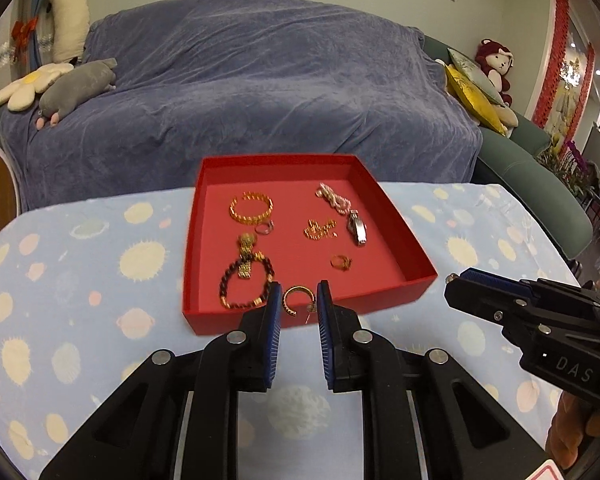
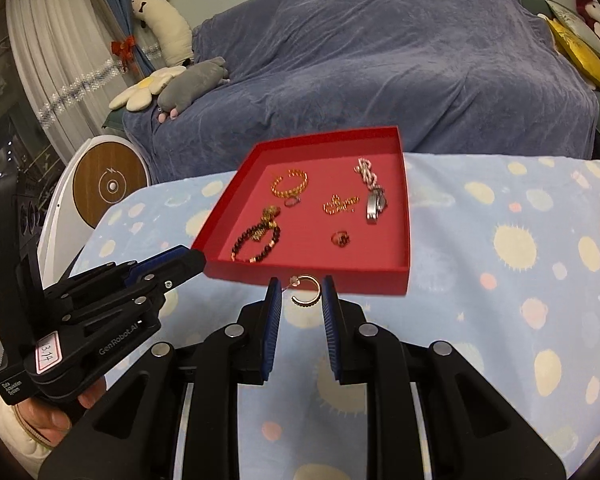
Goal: Organize jewelry
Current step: 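Carry both earrings into the red box and open both tools to release them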
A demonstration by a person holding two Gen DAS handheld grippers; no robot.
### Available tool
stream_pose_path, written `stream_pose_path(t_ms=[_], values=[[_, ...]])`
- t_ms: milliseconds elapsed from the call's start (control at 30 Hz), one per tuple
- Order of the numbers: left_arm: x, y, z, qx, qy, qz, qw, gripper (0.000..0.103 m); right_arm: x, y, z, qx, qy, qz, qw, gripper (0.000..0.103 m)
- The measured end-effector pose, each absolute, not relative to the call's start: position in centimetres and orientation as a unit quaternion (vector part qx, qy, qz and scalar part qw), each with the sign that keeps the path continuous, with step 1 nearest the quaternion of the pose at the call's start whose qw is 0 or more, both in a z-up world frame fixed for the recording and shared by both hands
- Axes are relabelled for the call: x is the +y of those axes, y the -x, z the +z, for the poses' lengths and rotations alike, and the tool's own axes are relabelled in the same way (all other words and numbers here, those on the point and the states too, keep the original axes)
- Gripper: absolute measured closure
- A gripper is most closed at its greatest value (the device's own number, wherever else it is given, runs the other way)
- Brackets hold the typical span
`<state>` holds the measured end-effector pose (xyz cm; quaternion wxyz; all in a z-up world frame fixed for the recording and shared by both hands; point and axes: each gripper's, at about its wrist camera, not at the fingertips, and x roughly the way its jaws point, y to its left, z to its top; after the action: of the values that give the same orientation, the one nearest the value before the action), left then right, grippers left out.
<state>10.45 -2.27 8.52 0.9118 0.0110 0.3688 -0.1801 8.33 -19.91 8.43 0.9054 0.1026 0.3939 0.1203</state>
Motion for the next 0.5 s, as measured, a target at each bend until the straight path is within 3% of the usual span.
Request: stream_pose_path(t_ms=[200, 500], values=[[-2.7, -16.1, 9.5, 0.356, -0.023, -0.154, 0.921, 0.088, -20.0, -14.5, 8.9, 0.393, -0.104, 0.111, 0.907, 0.083], [-3.8, -22.6, 6.4, 0.378, -0.021, -0.125, 0.917, 0.088, -19.5, -21.4, 6.0, 0.405, -0.106, 0.092, 0.904, 0.083]])
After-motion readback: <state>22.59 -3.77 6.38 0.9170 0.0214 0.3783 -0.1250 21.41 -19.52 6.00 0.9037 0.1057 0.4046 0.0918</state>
